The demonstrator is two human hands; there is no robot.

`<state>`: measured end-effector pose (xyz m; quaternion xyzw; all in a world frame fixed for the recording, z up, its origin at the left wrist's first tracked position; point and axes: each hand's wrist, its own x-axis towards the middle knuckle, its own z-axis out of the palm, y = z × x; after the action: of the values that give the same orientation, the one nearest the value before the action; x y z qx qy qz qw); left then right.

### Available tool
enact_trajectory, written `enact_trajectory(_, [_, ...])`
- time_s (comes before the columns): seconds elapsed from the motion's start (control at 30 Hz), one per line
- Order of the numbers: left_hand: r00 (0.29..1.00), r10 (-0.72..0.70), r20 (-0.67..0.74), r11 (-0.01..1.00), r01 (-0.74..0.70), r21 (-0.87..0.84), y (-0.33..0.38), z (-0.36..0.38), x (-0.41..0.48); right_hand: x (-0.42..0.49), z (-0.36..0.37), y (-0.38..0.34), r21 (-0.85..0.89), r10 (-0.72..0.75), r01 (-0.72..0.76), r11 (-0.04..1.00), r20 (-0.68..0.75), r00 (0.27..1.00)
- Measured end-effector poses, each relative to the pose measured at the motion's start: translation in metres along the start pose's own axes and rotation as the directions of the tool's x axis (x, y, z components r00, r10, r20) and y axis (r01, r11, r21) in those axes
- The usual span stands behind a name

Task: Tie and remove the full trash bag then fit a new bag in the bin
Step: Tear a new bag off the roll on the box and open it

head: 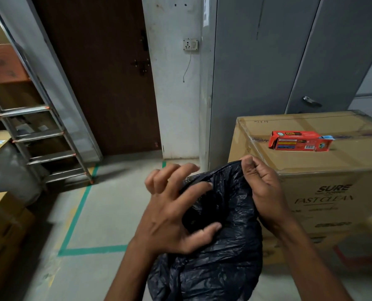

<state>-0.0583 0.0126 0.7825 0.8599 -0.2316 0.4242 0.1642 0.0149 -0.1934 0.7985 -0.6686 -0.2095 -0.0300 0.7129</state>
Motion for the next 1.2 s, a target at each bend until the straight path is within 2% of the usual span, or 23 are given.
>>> enact_trajectory(0.07, [1.0, -0.015, 0.01, 0.999, 0.015, 0.05, 0.004, 0.008, 0.001, 0.0, 0.0, 0.001, 0.012, 0.003, -0.003, 1.0, 0.016, 1.0])
enact_trajectory(0.17, [0.997, -0.042, -0.072, 0.996, 0.047, 0.079, 0.006, 0.016, 0.011, 0.0, 0.001, 0.004, -0.018, -0.005, 0.005, 1.0, 0.032, 0.999])
enact_trajectory(0.23, [0.989, -0.094, -0.112, 0.995, 0.096, 0.012, 0.005, 0.017, 0.016, 0.001, -0.001, 0.005, -0.064, -0.008, 0.009, 0.998, 0.011, 1.0])
enact_trajectory(0.3, [0.962, -0.235, -0.137, 0.963, 0.211, -0.168, 0.005, 0.015, 0.021, 0.003, -0.008, 0.007, -0.163, -0.031, 0.031, 0.986, 0.001, 1.0])
enact_trajectory(0.33, [0.926, -0.352, -0.138, 0.906, 0.299, -0.301, 0.006, 0.015, 0.024, 0.003, -0.012, 0.011, -0.24, -0.057, 0.057, 0.969, 0.008, 0.998])
enact_trajectory(0.4, [0.813, -0.575, -0.091, 0.712, 0.442, -0.545, 0.008, 0.015, 0.035, 0.001, -0.021, 0.02, -0.401, -0.123, 0.122, 0.908, 0.023, 0.992])
enact_trajectory(0.43, [0.772, -0.633, -0.061, 0.639, 0.476, -0.604, 0.008, 0.016, 0.041, 0.0, -0.024, 0.025, -0.47, -0.146, 0.143, 0.871, 0.029, 0.989])
enact_trajectory(0.47, [0.759, -0.65, -0.04, 0.617, 0.496, -0.611, 0.008, 0.018, 0.046, -0.002, -0.025, 0.029, -0.528, -0.145, 0.138, 0.838, 0.028, 0.989])
enact_trajectory(0.57, [0.807, -0.591, -0.009, 0.695, 0.503, -0.514, 0.009, 0.026, 0.053, -0.005, -0.022, 0.033, -0.647, -0.123, 0.089, 0.757, -0.008, 0.992])
enact_trajectory(0.63, [0.84, -0.543, -0.024, 0.754, 0.474, -0.456, 0.01, 0.029, 0.054, -0.009, -0.016, 0.026, -0.677, -0.233, 0.141, 0.722, -0.047, 0.971])
enact_trajectory(0.73, [0.866, -0.499, -0.035, 0.796, 0.441, -0.414, 0.015, 0.03, 0.055, -0.017, 0.002, 0.002, -0.623, -0.379, 0.253, 0.74, -0.075, 0.922])
enact_trajectory(0.83, [0.876, -0.482, -0.02, 0.787, 0.423, -0.449, 0.019, 0.027, 0.054, -0.022, 0.02, -0.017, -0.563, -0.354, 0.258, 0.785, -0.067, 0.933])
enact_trajectory(0.97, [0.863, -0.506, -0.012, 0.761, 0.439, -0.476, 0.023, 0.02, 0.059, -0.019, 0.03, -0.029, -0.413, -0.311, 0.232, 0.88, -0.134, 0.941])
enact_trajectory(1.03, [0.877, -0.479, 0.022, 0.773, 0.434, -0.463, 0.021, 0.015, 0.059, -0.018, 0.026, -0.03, -0.415, -0.321, 0.247, 0.875, -0.117, 0.94])
enact_trajectory(1.1, [0.904, -0.424, 0.047, 0.821, 0.406, -0.401, 0.015, 0.007, 0.058, -0.016, 0.019, -0.03, -0.503, -0.346, 0.256, 0.825, -0.092, 0.934])
enact_trajectory(1.2, [0.932, -0.348, 0.098, 0.917, 0.36, -0.171, 0.002, -0.007, 0.055, -0.012, 0.007, -0.031, -0.564, -0.333, 0.234, 0.792, -0.078, 0.94])
